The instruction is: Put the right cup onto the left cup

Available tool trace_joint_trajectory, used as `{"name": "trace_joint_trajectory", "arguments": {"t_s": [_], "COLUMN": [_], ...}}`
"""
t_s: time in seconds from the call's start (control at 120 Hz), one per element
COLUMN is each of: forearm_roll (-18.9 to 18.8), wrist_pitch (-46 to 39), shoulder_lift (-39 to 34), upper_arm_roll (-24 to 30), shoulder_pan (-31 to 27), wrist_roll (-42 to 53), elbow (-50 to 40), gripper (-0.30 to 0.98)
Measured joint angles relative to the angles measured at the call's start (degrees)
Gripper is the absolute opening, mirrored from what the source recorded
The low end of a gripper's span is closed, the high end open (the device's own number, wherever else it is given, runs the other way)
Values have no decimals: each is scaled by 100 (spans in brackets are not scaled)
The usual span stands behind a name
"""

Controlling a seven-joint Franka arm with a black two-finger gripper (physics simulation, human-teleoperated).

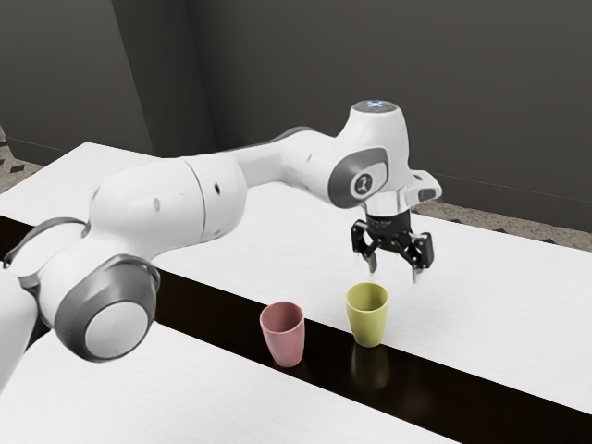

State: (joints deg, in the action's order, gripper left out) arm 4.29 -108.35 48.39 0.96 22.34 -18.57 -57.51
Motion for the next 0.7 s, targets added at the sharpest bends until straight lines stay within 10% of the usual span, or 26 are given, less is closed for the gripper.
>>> {"name": "trace_joint_trajectory", "arguments": {"t_s": [0.217,0.7], "forearm_roll": [-3,26], "wrist_pitch": [-31,-312], "shoulder_lift": [-1106,-927], "upper_arm_roll": [42,70], "shoulder_pan": [113,204], "wrist_roll": [-119,-402], "elbow": [-1359,-1731], "gripper": [62,62]}}
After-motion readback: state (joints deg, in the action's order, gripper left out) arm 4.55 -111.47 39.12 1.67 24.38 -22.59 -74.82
